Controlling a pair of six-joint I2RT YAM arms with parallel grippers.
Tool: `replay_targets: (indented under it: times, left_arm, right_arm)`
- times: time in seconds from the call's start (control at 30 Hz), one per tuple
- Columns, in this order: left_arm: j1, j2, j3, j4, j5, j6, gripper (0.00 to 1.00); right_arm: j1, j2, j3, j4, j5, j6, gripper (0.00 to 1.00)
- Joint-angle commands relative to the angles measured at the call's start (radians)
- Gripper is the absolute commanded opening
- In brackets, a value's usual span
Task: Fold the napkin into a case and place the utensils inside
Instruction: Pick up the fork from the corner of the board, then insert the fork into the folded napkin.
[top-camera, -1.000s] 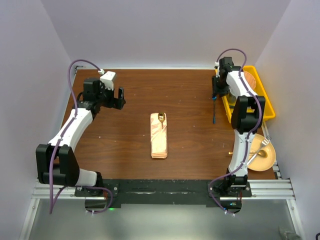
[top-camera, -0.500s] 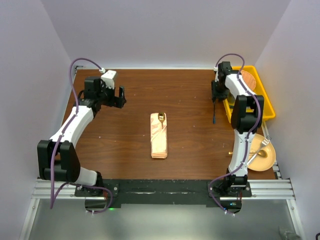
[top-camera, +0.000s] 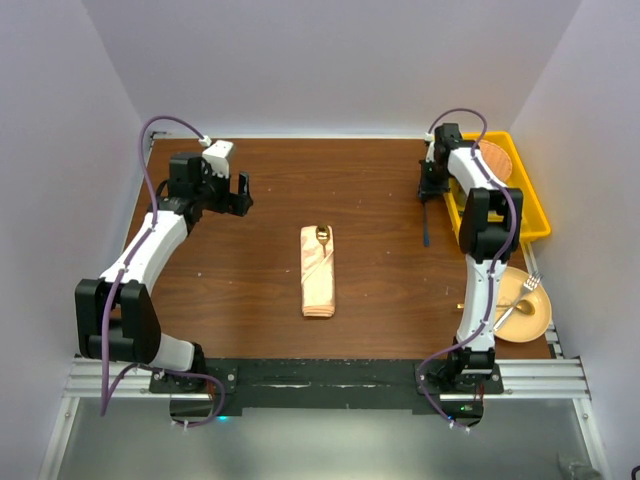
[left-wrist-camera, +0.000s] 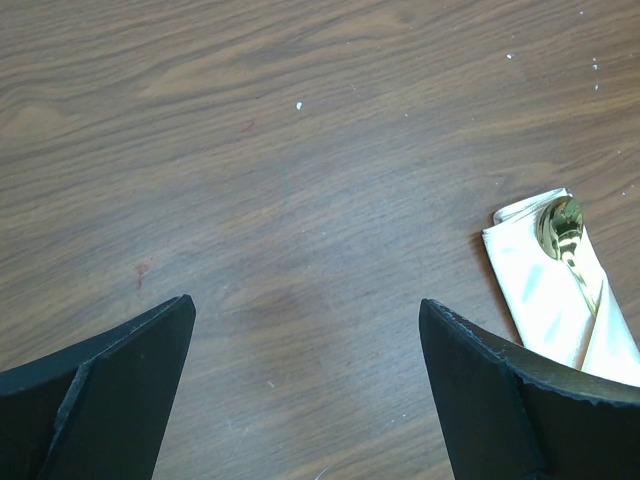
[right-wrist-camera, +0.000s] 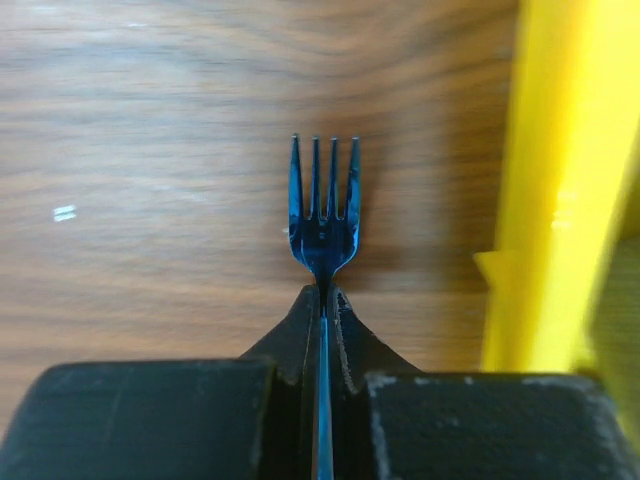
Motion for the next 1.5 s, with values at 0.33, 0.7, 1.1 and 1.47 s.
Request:
replay_targets:
  times: [0.33,0.7,1.1,1.47]
  left_arm:
    - [0.008,-0.056,-0.029,0.09,0.024,-0.065,1.0]
    - [0.008,-0.18,-0.133,0.103,0.004,-0.063,1.0]
    - [0.008,-0.231,-0.204,0.136,0.007,-0.098,1.0]
    - [0.008,-0.274,-0.245,0.134,0.002,-0.084,1.0]
  right_arm:
    - [0.357,-0.201,0.213,-0.039,-0.021,0.371,0.0]
    - [0.607,-0.177,0.21,-0.006,0.143,0.482,0.0]
    - [0.684,-0.192,-0.018,0.208,0.257,0.468,0.0]
    - [0.721,-0.19,-0.095,0.306,0.328,0.467,0.0]
